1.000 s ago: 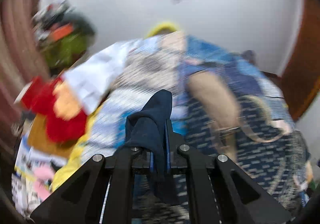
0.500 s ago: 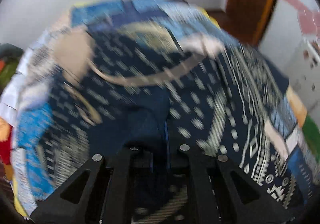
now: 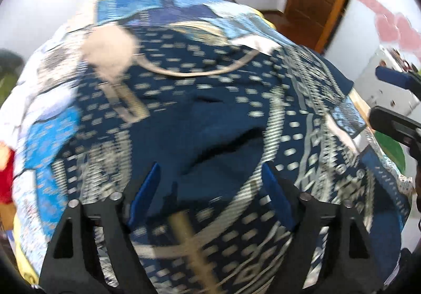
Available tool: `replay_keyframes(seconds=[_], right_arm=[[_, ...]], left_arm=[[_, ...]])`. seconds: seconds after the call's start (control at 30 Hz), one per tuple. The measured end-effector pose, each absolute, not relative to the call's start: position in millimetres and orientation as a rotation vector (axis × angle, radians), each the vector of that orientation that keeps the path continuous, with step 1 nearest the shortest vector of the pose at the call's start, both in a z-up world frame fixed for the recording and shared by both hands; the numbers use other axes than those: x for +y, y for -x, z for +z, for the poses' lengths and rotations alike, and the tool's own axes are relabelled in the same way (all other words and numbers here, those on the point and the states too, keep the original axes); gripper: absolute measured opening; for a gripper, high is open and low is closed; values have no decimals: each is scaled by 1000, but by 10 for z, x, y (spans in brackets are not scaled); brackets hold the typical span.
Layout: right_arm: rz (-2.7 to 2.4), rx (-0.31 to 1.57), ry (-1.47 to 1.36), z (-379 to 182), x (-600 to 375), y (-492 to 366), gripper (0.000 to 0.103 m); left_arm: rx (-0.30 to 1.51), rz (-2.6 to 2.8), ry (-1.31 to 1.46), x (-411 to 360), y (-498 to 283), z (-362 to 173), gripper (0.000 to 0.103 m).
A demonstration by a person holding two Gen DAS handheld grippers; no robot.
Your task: Fold large clothes
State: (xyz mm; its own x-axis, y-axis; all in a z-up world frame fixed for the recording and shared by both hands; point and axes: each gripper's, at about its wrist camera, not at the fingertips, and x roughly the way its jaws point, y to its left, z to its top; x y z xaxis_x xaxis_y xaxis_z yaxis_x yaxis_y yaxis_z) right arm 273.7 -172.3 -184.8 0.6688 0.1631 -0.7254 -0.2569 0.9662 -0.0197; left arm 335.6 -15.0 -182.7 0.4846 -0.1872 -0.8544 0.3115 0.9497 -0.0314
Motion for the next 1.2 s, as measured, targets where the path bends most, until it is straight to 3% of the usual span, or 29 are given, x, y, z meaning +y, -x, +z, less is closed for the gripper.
replay_keyframes(seconds=[0.13, 0.37, 0.6, 0.83, 1.2], right_arm=[[298, 836, 187, -1948, -1311, -2914, 103], [393, 936, 352, -2342, -523, -3257, 103], [362, 1028, 600, -2939, 19, -3625, 103], [257, 1023, 481, -2899, -228, -3901, 103], [-23, 1012, 294, -2628, -1466, -3848, 103]], left_arm=[[1002, -149, -127, 486, -3316, -1849, 87], [1106, 59, -28, 1400, -3427, -2396, 87], [1204, 97, 38, 1615, -3530, -2971, 87], [1167, 121, 28, 1596, -3467, -3091, 93], [1170, 159, 7, 1540, -3496, -3107, 95]])
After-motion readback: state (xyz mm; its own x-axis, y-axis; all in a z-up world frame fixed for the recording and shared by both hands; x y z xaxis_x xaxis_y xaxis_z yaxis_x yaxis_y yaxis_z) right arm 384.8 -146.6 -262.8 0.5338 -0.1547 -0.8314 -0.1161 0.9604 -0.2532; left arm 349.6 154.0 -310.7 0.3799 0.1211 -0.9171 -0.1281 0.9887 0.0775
